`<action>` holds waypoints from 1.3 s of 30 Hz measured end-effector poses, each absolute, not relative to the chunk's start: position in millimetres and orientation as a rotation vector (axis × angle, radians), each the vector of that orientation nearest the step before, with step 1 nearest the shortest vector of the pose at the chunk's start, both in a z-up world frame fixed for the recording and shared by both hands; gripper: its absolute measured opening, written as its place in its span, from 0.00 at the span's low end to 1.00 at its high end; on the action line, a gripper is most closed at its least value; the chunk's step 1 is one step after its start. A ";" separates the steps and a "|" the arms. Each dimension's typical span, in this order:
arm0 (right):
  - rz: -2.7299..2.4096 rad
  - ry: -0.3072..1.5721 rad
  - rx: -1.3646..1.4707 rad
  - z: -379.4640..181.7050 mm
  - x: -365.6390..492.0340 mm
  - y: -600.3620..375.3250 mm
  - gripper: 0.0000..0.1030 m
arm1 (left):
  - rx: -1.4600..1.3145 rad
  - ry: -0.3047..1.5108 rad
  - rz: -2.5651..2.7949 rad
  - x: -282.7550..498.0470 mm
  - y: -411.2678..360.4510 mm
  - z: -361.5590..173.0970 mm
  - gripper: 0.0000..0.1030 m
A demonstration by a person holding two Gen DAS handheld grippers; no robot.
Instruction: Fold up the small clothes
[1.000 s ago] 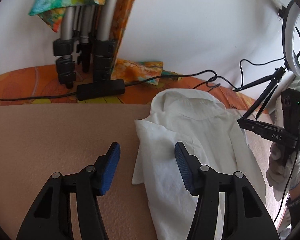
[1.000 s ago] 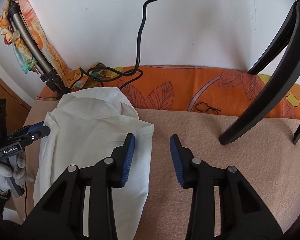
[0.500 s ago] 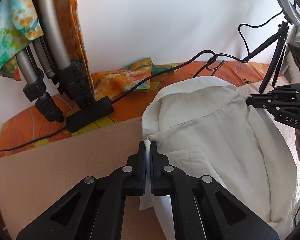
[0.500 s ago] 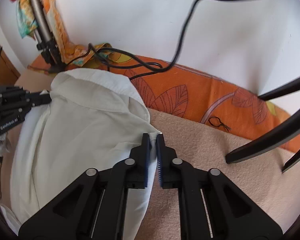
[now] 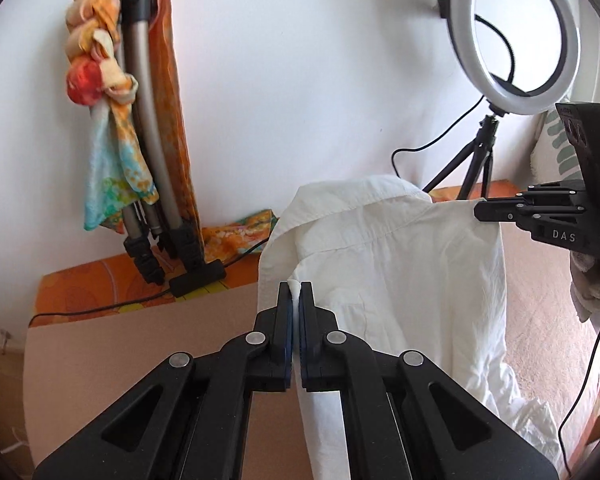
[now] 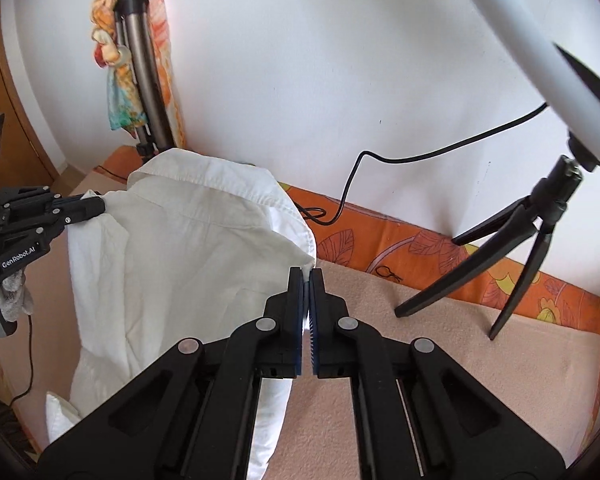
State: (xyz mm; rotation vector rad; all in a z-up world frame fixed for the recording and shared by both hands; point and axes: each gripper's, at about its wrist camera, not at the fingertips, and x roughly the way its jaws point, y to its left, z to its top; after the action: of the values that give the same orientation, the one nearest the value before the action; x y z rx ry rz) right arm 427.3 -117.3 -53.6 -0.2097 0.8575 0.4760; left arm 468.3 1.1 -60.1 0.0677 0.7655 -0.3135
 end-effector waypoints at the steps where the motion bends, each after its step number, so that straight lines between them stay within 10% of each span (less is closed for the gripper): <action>1: 0.475 0.847 -0.202 -46.8 417.4 -122.3 0.03 | 0.084 0.746 -0.319 456.1 -0.6 -53.6 0.01; 39: 0.482 0.841 -0.376 -113.3 59.7 -200.3 0.03 | 0.346 0.763 -0.463 141.6 3.1 -88.9 0.06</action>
State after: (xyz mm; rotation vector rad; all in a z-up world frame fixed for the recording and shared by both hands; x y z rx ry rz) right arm 59.7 -200.3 -113.3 -0.3763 0.8413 0.4819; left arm 141.6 3.1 -88.9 0.3465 0.7627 -0.4633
